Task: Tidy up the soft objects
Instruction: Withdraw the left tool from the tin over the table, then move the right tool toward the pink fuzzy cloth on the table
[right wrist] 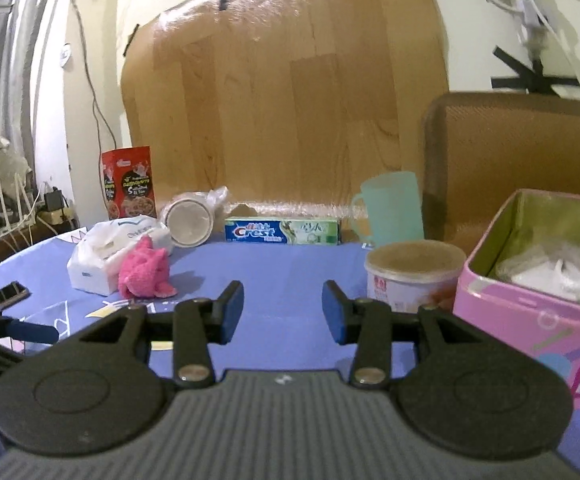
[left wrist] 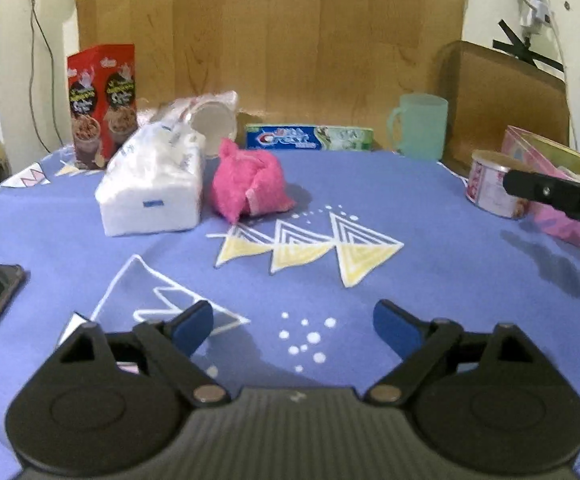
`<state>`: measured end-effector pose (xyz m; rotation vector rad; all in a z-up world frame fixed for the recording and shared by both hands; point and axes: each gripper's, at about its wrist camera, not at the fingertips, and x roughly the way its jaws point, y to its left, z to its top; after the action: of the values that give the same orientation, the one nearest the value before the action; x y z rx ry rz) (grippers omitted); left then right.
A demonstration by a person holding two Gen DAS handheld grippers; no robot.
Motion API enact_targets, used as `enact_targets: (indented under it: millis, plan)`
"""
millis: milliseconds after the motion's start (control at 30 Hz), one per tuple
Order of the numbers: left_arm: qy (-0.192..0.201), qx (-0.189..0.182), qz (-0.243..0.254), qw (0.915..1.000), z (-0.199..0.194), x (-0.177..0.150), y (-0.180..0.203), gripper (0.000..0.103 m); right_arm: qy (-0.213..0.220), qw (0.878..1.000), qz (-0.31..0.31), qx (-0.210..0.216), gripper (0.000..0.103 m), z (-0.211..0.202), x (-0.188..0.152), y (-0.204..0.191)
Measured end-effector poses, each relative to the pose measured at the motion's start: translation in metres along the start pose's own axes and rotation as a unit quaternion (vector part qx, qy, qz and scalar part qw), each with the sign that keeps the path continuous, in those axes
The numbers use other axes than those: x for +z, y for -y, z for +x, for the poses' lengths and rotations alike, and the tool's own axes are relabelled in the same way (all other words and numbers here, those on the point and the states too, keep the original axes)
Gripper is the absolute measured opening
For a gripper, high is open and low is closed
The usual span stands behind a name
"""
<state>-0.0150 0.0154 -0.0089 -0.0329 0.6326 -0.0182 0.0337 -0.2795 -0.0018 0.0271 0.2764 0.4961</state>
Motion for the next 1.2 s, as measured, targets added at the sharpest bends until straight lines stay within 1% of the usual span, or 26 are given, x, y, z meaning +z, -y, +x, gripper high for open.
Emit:
enact_targets:
  millis: [133, 467, 567, 667, 700, 767, 800, 867, 933, 967, 1000, 1067, 1100, 1133, 1200]
  plan:
    - [0.004, -0.006, -0.01, 0.9999, -0.005, -0.006, 0.0, 0.091, -0.001, 1.0, -0.004, -0.002, 0.048, -0.003, -0.003, -0.006]
    - [0.006, -0.001, -0.013, 0.9999, -0.007, -0.007, -0.001, 0.091, 0.003, 1.0, -0.006, -0.006, 0.048, 0.003, -0.003, -0.009]
    - [0.004, 0.0, -0.011, 0.9999, -0.006, -0.007, 0.0, 0.092, 0.013, 1.0, -0.002, -0.001, 0.048, 0.0, -0.002, -0.008]
    - [0.0, -0.001, -0.006, 1.0, -0.005, -0.007, 0.001, 0.094, 0.024, 1.0, 0.015, 0.002, 0.048, -0.005, 0.004, -0.002]
    - [0.0, -0.001, -0.006, 1.0, -0.004, -0.006, 0.001, 0.094, 0.025, 0.999, 0.019, 0.003, 0.048, -0.009, 0.009, 0.001]
    - [-0.001, -0.002, -0.005, 1.0, -0.004, -0.006, 0.001, 0.095, 0.045, 0.999, 0.017, 0.0, 0.048, -0.027, 0.028, 0.007]
    - [0.0, -0.002, -0.005, 1.0, -0.004, -0.007, 0.001, 0.095, 0.063, 0.998, 0.011, 0.002, 0.048, -0.043, 0.046, 0.012]
    - [0.001, -0.005, -0.009, 0.9999, -0.005, -0.006, 0.0, 0.095, 0.117, 0.993, 0.003, 0.001, 0.049, -0.078, 0.084, 0.023]
    - [0.002, -0.007, -0.011, 0.9999, -0.005, -0.006, -0.001, 0.095, 0.174, 0.985, -0.005, -0.016, 0.058, -0.117, 0.128, 0.037]
    - [0.003, -0.007, -0.012, 0.9999, -0.005, -0.007, -0.001, 0.095, 0.193, 0.981, -0.008, -0.025, 0.06, -0.131, 0.145, 0.043]
    - [0.004, -0.007, -0.014, 0.9999, -0.005, -0.007, -0.001, 0.095, 0.204, 0.979, -0.009, -0.029, 0.064, -0.142, 0.161, 0.049]
    - [0.007, -0.01, -0.021, 0.9997, -0.006, -0.007, -0.003, 0.095, 0.207, 0.978, 0.001, -0.022, 0.066, -0.148, 0.177, 0.056]
    - [0.008, -0.013, -0.026, 0.9996, -0.007, -0.008, -0.005, 0.095, 0.201, 0.979, 0.009, -0.019, 0.066, -0.144, 0.179, 0.056]
    - [0.009, -0.015, -0.027, 0.9995, -0.007, -0.008, -0.006, 0.095, 0.19, 0.982, 0.013, -0.016, 0.066, -0.136, 0.176, 0.054]
    - [0.009, -0.014, -0.027, 0.9995, -0.007, -0.008, -0.005, 0.095, 0.144, 0.989, 0.023, -0.001, 0.066, -0.107, 0.159, 0.043]
